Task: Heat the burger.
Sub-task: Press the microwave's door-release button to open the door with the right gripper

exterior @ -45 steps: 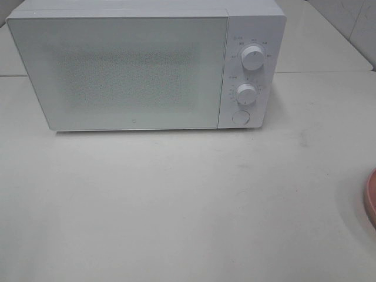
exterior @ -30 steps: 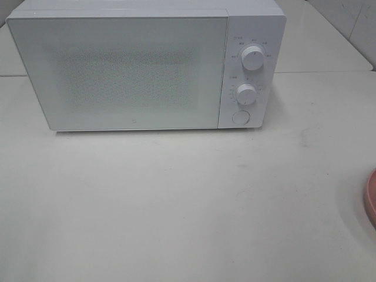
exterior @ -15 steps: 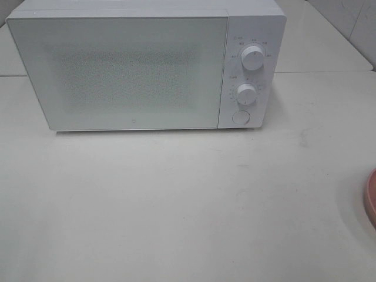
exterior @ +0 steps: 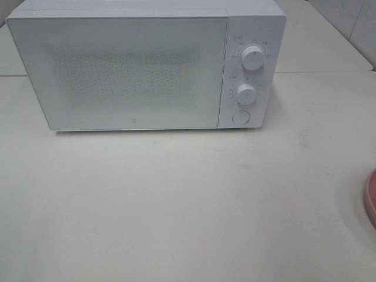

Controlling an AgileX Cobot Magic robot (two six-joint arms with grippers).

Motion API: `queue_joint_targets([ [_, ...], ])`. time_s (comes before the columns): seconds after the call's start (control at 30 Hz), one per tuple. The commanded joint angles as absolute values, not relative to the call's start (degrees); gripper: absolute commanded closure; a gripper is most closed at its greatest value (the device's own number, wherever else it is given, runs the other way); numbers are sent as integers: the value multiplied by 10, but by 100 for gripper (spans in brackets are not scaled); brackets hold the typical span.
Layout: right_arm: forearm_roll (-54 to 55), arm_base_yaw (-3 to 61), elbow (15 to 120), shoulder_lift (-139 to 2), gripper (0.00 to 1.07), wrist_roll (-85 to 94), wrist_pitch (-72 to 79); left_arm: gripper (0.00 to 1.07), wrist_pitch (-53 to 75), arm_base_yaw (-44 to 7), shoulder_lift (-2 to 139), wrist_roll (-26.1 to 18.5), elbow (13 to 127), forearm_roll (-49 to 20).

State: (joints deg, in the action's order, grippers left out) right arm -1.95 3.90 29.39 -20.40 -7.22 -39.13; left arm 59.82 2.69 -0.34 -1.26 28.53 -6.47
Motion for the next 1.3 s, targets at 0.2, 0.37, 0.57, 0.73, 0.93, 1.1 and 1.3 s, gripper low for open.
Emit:
queue_joint_targets([
  [0.2,-22,37,286,-277,31,-67,-299,3,592,24,-18,-14,284,-68],
  [0.37,-22,37,286,-322,31,-67,-253,3,592,24,-18,-14,284,-68],
  [0.57,-22,37,286,-367,31,-67,-205,3,592,24,-18,-14,284,-68],
  [0.73,-22,37,286,-402,31,-67,-161,3,592,24,-18,-14,284,-68],
  [0.93,-22,37,286,-468,31,-67,-78,3,592,24,-18,-14,284,-68],
  [1.1,-22,37,286,-519,31,-67,-23,3,592,24,-18,-14,284,-68],
  [1.3,-24,37,286,-583,31,-67,72,3,592,24,-18,-14,284,-68],
])
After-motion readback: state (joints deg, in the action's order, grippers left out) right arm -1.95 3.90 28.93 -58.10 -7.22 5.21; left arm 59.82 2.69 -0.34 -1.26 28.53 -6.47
